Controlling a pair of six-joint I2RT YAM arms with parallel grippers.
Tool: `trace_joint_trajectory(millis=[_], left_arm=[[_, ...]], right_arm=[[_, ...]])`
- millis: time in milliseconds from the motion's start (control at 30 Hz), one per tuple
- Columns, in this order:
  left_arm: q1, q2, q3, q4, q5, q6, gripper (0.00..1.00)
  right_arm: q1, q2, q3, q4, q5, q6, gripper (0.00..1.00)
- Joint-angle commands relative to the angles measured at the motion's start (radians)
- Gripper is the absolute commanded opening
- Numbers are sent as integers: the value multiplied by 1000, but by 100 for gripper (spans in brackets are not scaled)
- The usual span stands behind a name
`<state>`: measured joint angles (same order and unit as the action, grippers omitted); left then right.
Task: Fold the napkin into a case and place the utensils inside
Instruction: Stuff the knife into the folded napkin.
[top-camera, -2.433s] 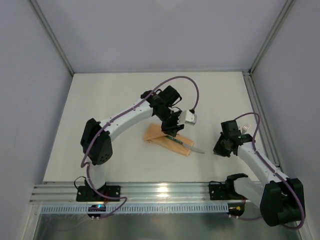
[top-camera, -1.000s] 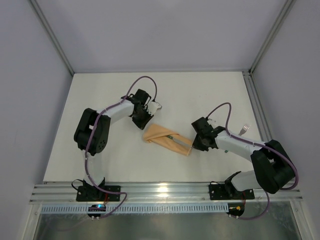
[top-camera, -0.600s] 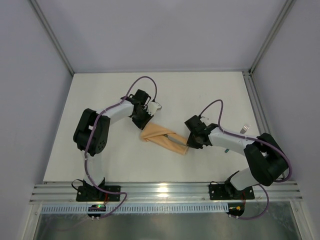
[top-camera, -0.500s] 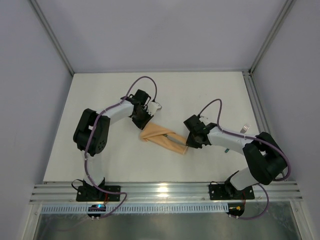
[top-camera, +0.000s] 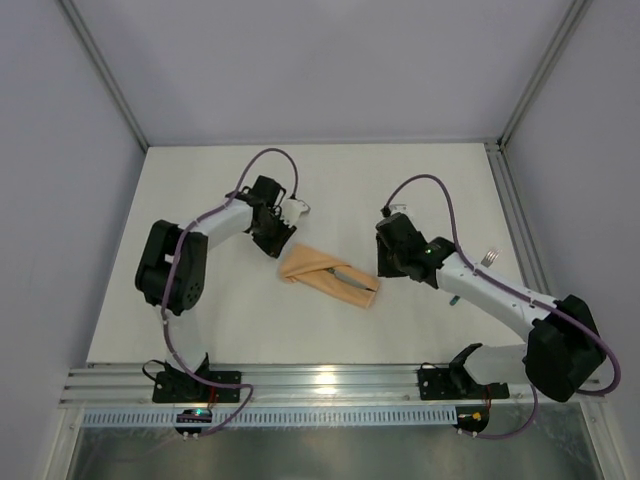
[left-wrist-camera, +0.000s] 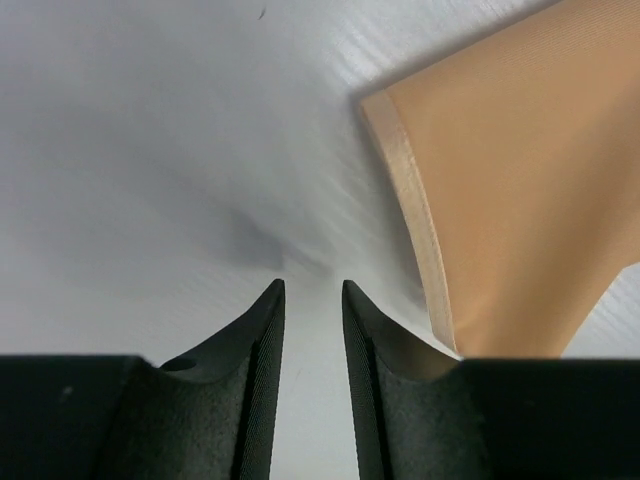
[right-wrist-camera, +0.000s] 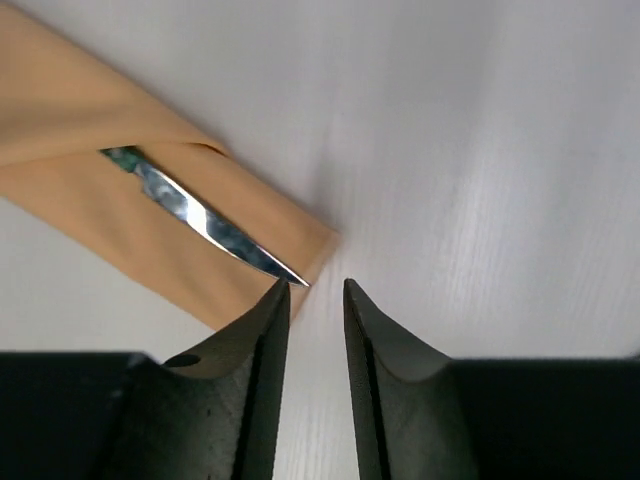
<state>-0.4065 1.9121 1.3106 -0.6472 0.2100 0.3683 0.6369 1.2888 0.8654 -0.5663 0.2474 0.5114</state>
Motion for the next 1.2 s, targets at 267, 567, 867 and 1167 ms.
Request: trace_joint_trajectory(millis=[267,567,867,1167], left_arm=[[57,-243,-63,-8,272,-54,37],[-29,-185,-155,-28,184,40,32],[-66,-185,-215,-8,103,63,32],[-75,-159,-231,35,101,41,34]], right_arm=[[113,277,122,302,-309,-372,41],[132,359,107,327,-278,-402,41],[133,374,103,333,-267,-395,36],[133,382,119,287,-252,-416,32]])
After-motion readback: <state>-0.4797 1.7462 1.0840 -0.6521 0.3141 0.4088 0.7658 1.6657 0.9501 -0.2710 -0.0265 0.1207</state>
